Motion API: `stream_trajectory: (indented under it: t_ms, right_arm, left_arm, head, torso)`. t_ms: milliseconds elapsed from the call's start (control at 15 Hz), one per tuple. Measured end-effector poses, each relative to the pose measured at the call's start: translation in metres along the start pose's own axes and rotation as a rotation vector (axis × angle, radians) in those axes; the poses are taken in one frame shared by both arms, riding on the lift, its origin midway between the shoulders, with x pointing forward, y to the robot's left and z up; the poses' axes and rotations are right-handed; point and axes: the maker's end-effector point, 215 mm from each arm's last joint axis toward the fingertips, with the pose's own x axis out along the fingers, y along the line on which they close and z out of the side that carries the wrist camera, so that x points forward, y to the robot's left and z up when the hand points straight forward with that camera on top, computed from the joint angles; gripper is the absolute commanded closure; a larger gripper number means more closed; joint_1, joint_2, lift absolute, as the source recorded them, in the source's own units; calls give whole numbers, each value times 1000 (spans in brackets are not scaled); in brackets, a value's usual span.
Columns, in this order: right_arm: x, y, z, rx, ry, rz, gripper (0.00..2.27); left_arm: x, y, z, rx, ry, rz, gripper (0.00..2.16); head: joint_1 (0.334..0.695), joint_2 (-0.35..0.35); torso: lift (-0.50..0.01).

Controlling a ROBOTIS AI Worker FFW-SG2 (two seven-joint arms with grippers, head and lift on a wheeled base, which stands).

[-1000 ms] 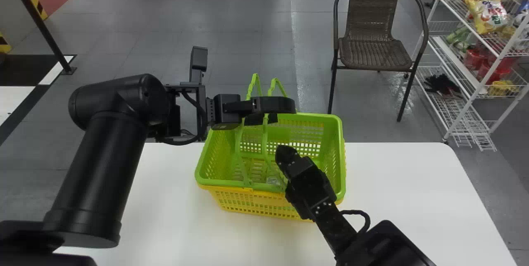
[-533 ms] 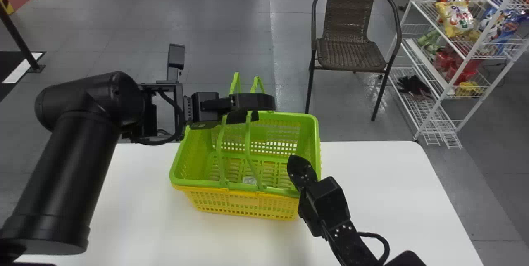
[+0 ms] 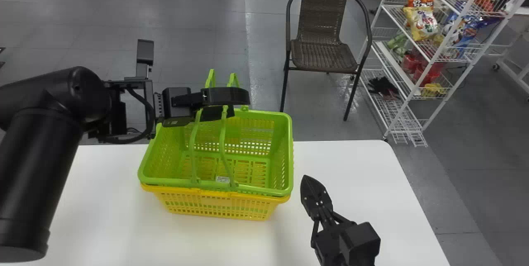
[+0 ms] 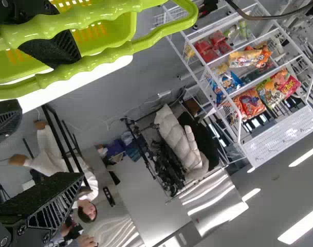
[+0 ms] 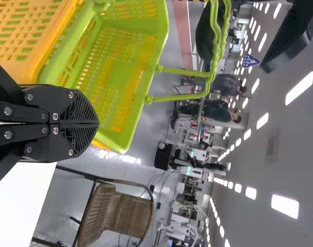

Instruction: Grasp handle with right gripper to insert into left gripper then lift and swing left to center

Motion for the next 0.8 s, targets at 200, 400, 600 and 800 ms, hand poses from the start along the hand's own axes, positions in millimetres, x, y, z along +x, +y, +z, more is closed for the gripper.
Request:
stream_trajectory:
  t_ms: [200, 400, 600, 800]
  right_arm:
    - [-22, -19, -4, 31, -34, -37, -2]
    - [-44, -27, -7, 42, -59, -55, 16]
    - [-61, -35, -14, 51, -74, -74, 16]
    - [-74, -43, -20, 64, -90, -93, 29]
  left_arm:
    - [2, -10, 5, -12, -5, -25, 76]
    - [2, -20, 8, -36, -3, -49, 76]
    - [-3, -31, 14, -71, 2, -71, 76]
    - [-8, -45, 22, -103, 20, -85, 76]
  head:
    - [695, -183]
    - [695, -209]
    - [695, -227]
    - [695, -239]
  torso:
    - [0]
    - [0]
    - [0]
    - [0]
